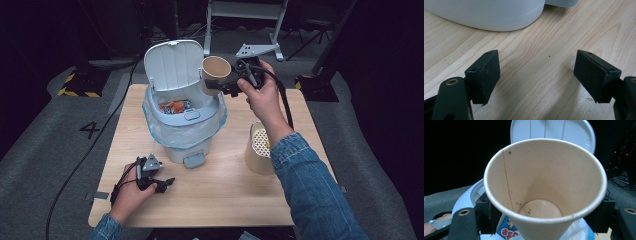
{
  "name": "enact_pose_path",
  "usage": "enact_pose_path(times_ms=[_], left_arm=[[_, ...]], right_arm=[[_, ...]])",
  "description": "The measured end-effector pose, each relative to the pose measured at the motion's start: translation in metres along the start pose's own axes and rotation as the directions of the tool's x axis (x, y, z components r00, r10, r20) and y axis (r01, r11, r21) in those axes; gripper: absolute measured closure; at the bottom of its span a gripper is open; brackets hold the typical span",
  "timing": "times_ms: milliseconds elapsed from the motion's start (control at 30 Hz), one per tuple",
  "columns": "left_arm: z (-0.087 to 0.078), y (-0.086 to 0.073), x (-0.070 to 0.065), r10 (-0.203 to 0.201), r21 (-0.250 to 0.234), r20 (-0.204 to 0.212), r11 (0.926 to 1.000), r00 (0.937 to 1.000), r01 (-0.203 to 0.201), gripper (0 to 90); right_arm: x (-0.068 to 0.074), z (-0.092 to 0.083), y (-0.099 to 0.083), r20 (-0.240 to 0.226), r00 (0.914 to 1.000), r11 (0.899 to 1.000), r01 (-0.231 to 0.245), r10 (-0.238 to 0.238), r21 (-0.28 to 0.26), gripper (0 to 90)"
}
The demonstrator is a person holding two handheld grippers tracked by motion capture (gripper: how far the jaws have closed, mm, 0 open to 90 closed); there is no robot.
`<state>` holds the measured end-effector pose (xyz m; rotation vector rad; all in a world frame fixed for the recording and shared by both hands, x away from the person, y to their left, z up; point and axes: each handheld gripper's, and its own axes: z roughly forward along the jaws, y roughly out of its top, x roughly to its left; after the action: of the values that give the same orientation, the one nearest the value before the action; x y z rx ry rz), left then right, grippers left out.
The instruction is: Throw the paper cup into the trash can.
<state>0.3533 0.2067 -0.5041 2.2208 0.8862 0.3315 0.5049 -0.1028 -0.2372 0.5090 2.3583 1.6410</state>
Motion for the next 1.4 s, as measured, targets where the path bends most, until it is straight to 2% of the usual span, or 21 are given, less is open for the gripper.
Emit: enact_pose_path(times_ms=[333, 467, 700, 733, 767, 800, 833, 867, 900, 933, 1000, 1100, 1300, 1400], left_arm=[[0.000, 0.000, 0.000, 0.001, 0.000, 0.000, 1.0000, 1.0000, -0.001, 21.6], [0.000, 0.000, 0.000, 0.000, 0.000, 0.002, 1.0000, 1.0000, 0.000, 21.6], [0.000, 0.000, 0.000, 0.000, -0.001, 0.002, 1.0000, 1.0000, 0.000, 21.6], [0.000, 0.000, 0.000, 0.000, -0.001, 0.001, 1.0000, 1.0000, 0.000, 21.6], [0.000, 0.000, 0.000, 0.000, -0.001, 0.002, 1.0000, 1.0000, 0.000, 21.6], [0.000, 0.000, 0.000, 0.000, 0.000, 0.002, 1.0000, 1.0000, 0.000, 21.6], [0.000, 0.000, 0.000, 0.000, -0.001, 0.001, 1.0000, 1.0000, 0.000, 21.6], [0.000, 0.000, 0.000, 0.001, 0.000, 0.000, 1.0000, 1.0000, -0.001, 21.6], [0.000, 0.000, 0.000, 0.001, 0.000, -0.001, 1.0000, 1.0000, -0.001, 21.6], [0.000, 0.000, 0.000, 0.000, -0.002, -0.001, 1.0000, 1.0000, 0.000, 21.6], [0.000, 0.000, 0.000, 0.000, -0.003, -0.002, 1.0000, 1.0000, 0.000, 21.6], [0.000, 0.000, 0.000, 0.000, -0.002, -0.001, 1.0000, 1.0000, 0.000, 21.6], [0.000, 0.000, 0.000, 0.001, -0.002, -0.001, 1.0000, 1.0000, -0.001, 21.7], [0.000, 0.000, 0.000, 0.001, -0.002, -0.004, 1.0000, 1.0000, -0.001, 21.6]], right_arm=[[0.011, 0.027, 0.001, -0.014, 0.9999, 1.000, 0.005, -0.005, -0.009, 26.9], [0.017, 0.039, 0.001, -0.022, 0.9996, 1.000, 0.018, -0.018, 0.023, 26.9], [0.020, 0.051, -0.002, -0.038, 0.9992, 0.998, 0.014, -0.011, 0.068, 26.6], [0.021, 0.053, -0.003, -0.041, 0.9990, 0.996, 0.023, -0.020, 0.083, 25.6], [0.022, 0.056, -0.004, -0.052, 0.9983, 0.994, 0.032, -0.027, 0.104, 19.2], [0.023, 0.058, -0.004, -0.046, 0.9985, 0.993, 0.037, -0.032, 0.111, 13.3], [0.024, 0.060, -0.005, -0.027, 0.9987, 0.993, 0.045, -0.043, 0.112, 11.8], [0.026, 0.061, -0.006, -0.004, 0.9989, 0.994, 0.046, -0.046, 0.095, 15.9], [0.028, 0.061, -0.006, 0.007, 0.9995, 0.997, 0.030, -0.030, 0.076, 18.1], [0.029, 0.061, -0.006, 0.002, 0.9998, 0.997, 0.022, -0.022, 0.070, 14.6], [0.030, 0.058, -0.004, -0.013, 0.9994, 0.998, 0.031, -0.031, 0.059, 16.9], [0.032, 0.050, -0.001, -0.005, 0.9993, 0.999, 0.038, -0.038, 0.035, 16.3], [0.032, 0.025, 0.003, -0.007, 0.9979, 0.998, 0.064, -0.064, 0.021, 15.8], [0.031, 0.008, 0.005, 0.001, 0.9958, 0.995, 0.091, -0.092, 0.028, 16.1]])
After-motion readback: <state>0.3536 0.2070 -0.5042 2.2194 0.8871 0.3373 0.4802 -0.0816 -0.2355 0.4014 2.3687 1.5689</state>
